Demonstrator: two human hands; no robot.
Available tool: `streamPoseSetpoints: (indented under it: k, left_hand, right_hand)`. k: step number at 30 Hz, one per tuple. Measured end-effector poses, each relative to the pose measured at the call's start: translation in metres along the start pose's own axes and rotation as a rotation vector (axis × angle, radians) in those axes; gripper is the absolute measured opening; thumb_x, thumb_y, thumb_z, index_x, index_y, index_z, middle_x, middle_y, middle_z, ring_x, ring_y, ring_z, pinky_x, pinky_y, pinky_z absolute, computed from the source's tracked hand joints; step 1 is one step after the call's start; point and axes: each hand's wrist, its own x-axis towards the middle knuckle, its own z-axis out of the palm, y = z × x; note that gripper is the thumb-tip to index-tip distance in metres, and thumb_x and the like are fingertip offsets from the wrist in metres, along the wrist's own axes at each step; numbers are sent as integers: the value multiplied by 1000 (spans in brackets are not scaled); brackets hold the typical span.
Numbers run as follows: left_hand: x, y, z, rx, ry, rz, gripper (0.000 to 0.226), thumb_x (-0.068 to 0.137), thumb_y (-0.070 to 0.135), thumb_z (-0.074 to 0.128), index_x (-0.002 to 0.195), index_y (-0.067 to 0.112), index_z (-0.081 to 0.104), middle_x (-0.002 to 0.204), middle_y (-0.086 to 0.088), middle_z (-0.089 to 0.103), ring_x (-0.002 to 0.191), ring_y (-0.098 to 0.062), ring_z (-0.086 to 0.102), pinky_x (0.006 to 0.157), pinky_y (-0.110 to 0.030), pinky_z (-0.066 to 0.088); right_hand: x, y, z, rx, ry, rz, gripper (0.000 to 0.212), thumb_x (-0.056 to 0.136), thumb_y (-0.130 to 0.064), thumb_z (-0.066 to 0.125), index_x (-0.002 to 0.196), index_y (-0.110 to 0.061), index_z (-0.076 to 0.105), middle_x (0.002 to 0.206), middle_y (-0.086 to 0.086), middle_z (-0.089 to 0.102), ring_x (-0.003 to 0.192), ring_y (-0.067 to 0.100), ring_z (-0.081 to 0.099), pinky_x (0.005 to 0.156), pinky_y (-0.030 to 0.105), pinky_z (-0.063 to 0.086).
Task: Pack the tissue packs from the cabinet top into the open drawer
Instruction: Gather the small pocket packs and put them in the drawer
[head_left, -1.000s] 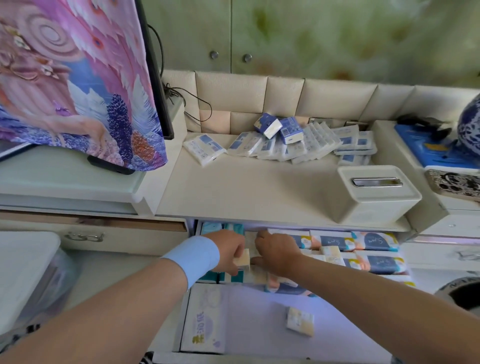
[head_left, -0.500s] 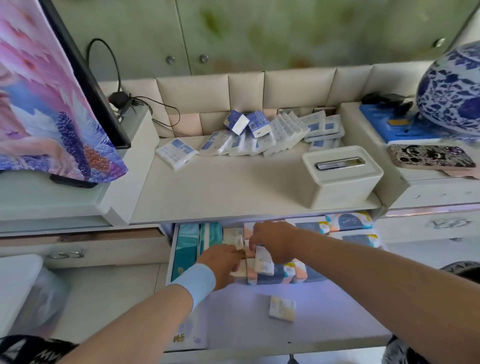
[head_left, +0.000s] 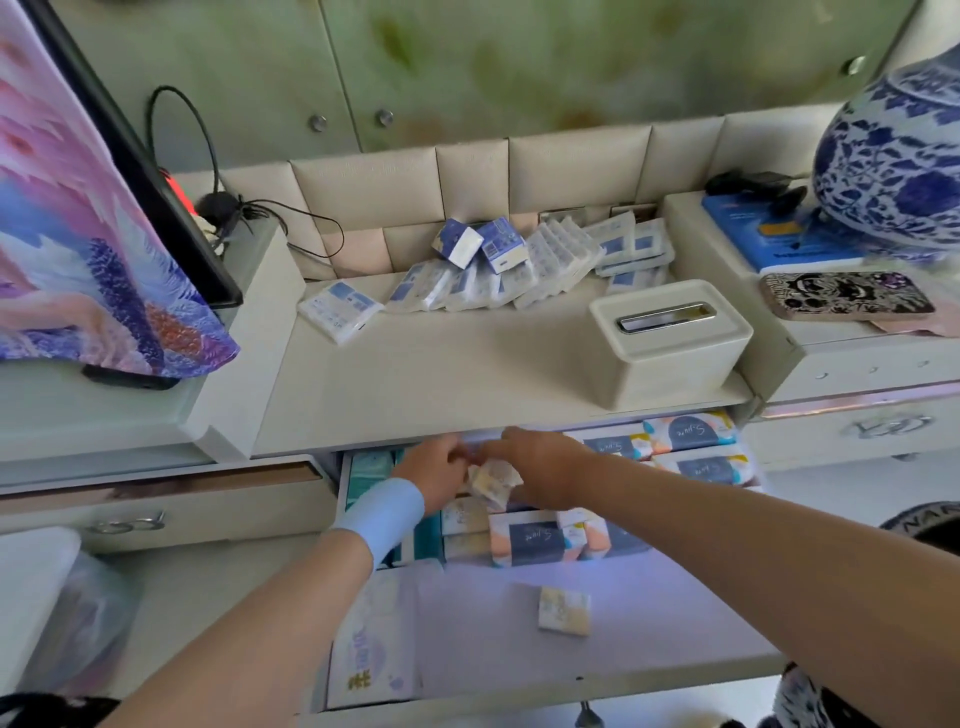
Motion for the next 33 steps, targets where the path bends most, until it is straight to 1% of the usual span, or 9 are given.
streamPoseSetpoints:
  k: [2,6,8,10,14,15,18,23,33]
  left_hand:
    - [-6,10,-13,-406,-98,-107,17,98,22,48,113,23,55,98,-7,66,78,-22,66,59,-26,50]
    - [-16,8,-20,-632,-37,-138,35,93,13,55,126,24,50,116,-9,63,98,-27,66,69,-31,55]
    - [-17,-3,-19,-733,105,-190,36,89,9,59,120,25,54,118,-8,63,102,-26,63,77,-34,55]
    - [-20,-15,-20,-858,188,-261,40,86,3,62,122,20,57,118,-10,63,98,-25,62,69,-32,51]
    - [-32,-31,-19,-1076,64,-318,38,87,0,65,124,6,54,114,-18,63,94,-27,65,75,-34,57]
    - [-34,-35,-19,-990,50,-325,36,87,5,68,120,6,53,112,-17,64,92,-26,66,78,-35,58]
    - [-45,-48,-18,-204,11,-217,28,87,35,67,106,19,53,97,0,61,79,-16,60,68,-29,48]
    - [-51,-69,-4,573,-71,155,35,95,32,54,128,22,51,128,-3,46,117,-23,47,92,-36,44]
    - [-32,-66,4,675,-84,204,43,89,23,59,130,23,48,129,-7,40,121,-27,40,90,-40,46]
  right_hand:
    - [9,-8,-7,110,89,-21,65,87,-19,67,143,-37,40,116,5,53,102,26,59,87,42,52]
    - [21,-36,-14,530,197,75,80,83,-5,66,148,-31,27,128,4,56,101,23,60,81,29,50]
    - [23,-50,-15,731,206,162,86,80,-14,73,148,-29,22,136,5,48,106,23,59,80,27,50]
    - [25,-63,-13,816,159,237,90,72,-30,81,145,-27,27,134,2,43,111,22,57,82,30,53]
    - [28,-78,-3,693,144,290,70,67,-41,84,127,-24,51,115,-1,57,93,13,58,69,24,50]
    - [27,-81,-2,656,135,275,58,70,-38,82,120,-23,56,107,-3,60,86,11,58,65,21,48]
    - [20,-84,6,276,-11,117,31,79,-32,70,105,-18,62,97,0,61,88,17,59,67,24,44]
    - [14,-74,38,-340,-195,-100,43,78,-47,64,113,-23,65,102,4,63,94,25,57,89,38,44]
    - [17,-64,80,-651,53,-85,33,93,-33,54,117,-13,63,115,13,53,105,32,50,95,48,37]
